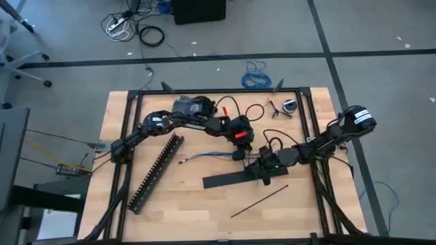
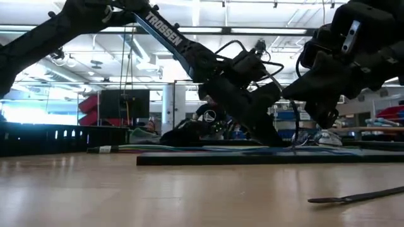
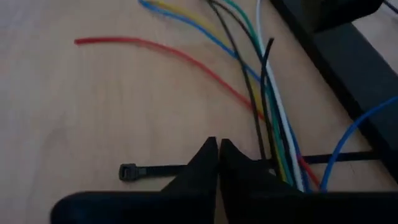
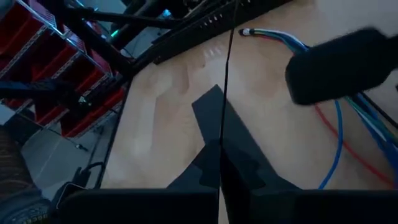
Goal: Ziptie cables
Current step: Wrap the black zip tie on the cable wires
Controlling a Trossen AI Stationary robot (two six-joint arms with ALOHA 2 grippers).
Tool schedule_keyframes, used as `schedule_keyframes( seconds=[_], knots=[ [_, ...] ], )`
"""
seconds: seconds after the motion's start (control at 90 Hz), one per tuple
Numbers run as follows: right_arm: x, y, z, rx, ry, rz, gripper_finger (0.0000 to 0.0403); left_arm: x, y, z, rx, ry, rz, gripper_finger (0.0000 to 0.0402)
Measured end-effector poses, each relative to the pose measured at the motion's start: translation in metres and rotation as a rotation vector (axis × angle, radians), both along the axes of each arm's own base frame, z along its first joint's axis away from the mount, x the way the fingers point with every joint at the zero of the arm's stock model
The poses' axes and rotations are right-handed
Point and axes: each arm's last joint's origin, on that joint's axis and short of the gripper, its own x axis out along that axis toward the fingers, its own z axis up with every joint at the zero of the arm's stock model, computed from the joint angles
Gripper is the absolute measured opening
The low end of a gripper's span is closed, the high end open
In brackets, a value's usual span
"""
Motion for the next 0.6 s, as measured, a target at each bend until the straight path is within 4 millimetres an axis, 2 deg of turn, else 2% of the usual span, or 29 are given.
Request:
schedule_keyframes(
  seconds=[0.244,0.6],
  knots=[
    [0.001,-0.005,-0.002,0.057,0.022,-0.039,0.0000,-0.010,0.015,0.001,-0.005,0.081,0.046,0.0000],
    [0.003,-0.020,-0.007,0.223,0.087,-0.149,0.0000,-0.020,0.024,0.001,-0.017,0.170,0.074,0.0000]
  ],
)
